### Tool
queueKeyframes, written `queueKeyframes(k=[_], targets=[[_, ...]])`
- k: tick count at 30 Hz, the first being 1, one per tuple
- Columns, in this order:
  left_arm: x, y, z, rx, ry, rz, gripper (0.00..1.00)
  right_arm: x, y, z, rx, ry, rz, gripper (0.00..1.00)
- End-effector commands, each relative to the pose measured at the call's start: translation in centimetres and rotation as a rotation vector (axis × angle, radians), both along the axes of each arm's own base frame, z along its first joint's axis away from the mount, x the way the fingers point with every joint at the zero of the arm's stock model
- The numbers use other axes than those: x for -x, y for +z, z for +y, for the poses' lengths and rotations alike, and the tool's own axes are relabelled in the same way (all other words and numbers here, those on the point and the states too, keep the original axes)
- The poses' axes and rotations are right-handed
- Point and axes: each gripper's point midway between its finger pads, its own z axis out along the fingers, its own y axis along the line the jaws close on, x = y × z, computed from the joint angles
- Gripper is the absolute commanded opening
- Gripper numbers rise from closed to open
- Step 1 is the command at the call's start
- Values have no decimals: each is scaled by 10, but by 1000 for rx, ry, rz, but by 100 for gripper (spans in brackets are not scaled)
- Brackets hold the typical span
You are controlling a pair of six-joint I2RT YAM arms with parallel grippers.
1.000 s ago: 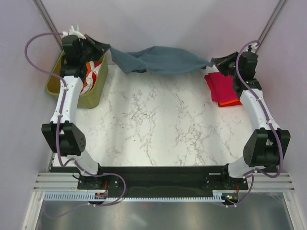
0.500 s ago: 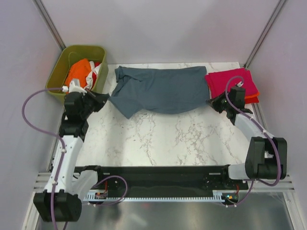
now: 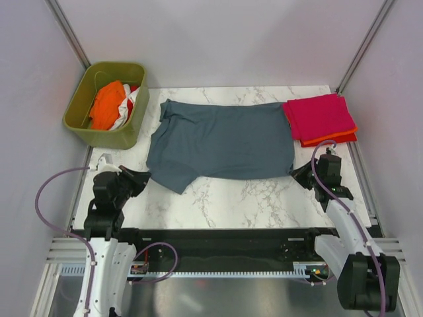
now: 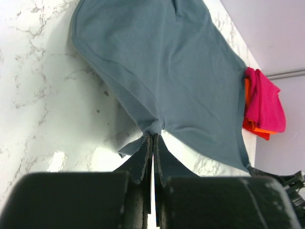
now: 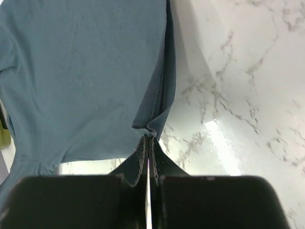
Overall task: Fold and stack the t-shirts
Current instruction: Fold the tshirt
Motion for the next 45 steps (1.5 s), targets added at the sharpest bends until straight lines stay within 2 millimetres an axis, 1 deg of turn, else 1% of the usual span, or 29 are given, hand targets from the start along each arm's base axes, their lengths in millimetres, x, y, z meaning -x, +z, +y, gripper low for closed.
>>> queueKeyframes(k=[1, 7, 8, 10, 12, 13, 14, 15, 17, 19, 21, 22, 24, 25, 27, 28, 29, 30, 31, 32, 35, 36, 37, 38, 39, 40, 42, 44, 45], targets=[[14, 2, 0, 71, 52, -14, 2, 19, -10, -8, 55, -15, 29, 0], [10, 1, 3, 55, 63, 13, 2, 19, -10, -14, 84, -30, 37, 0], [5, -4, 4, 46, 61, 44, 2, 19, -14, -15, 89, -32, 58, 0], [-3, -3, 5, 28, 52, 42, 2, 11, -11, -17, 100, -35, 53, 0], [-16, 1, 5, 15, 44, 40, 2, 4, -13, -17, 94, -36, 76, 0], [-21, 2, 5, 13, 40, 38, 2, -5, -4, -17, 92, -30, 49, 0], [-26, 5, 5, 11, 37, 35, 2, -10, -6, -17, 87, -32, 65, 0], [-38, 9, 6, 5, 37, 32, 2, -19, 4, -18, 90, -33, 45, 0], [-50, 10, 6, -1, 36, 45, 2, -28, 4, -19, 91, -39, 59, 0], [-67, 15, 8, -15, 36, 61, 2, -41, 16, -20, 88, -45, 36, 0], [-79, 26, 10, -30, 37, 46, 2, -49, 15, -22, 88, -54, 43, 0], [-86, 20, 11, -36, 39, 76, 2, -56, 23, -22, 89, -57, 26, 0], [-97, 29, 13, -42, 50, 62, 2, -64, 21, -24, 90, -68, 36, 0], [-104, 27, 13, -42, 50, 70, 2, -70, 26, -25, 92, -73, 25, 0], [-115, 37, 14, -41, 56, 52, 2, -77, 22, -28, 97, -81, 38, 0], [-119, 38, 16, -43, 63, 51, 2, -83, 24, -28, 97, -87, 32, 0], [-126, 40, 16, -42, 67, 56, 2, -86, 18, -30, 99, -93, 54, 0], [-130, 41, 17, -39, 71, 56, 2, -92, 22, -31, 100, -94, 42, 0], [-136, 37, 17, -37, 73, 70, 2, -95, 15, -31, 101, -97, 62, 0], [-142, 43, 16, -27, 77, 62, 2, -99, 14, -31, 99, -99, 64, 0], [-159, 44, 13, -11, 73, 74, 2, -112, 12, -33, 96, -107, 69, 0], [-163, 44, 13, -9, 75, 78, 2, -118, 16, -33, 97, -109, 60, 0], [-167, 43, 14, -10, 81, 82, 2, -120, 11, -34, 97, -110, 74, 0], [-175, 44, 3, -10, 60, 84, 2, -123, 12, -34, 91, -115, 70, 0], [-179, 45, 3, -15, 67, 84, 2, -128, 15, -35, 90, -118, 61, 0], [-183, 43, -1, -17, 61, 90, 2, -130, 11, -34, 88, -118, 71, 0], [-194, 42, -2, -24, 65, 99, 2, -136, 12, -35, 82, -125, 63, 0], [-202, 47, -3, -22, 70, 87, 2, -141, 10, -35, 78, -126, 66, 0], [-206, 42, -3, -24, 70, 99, 2, -142, 9, -35, 78, -126, 66, 0]])
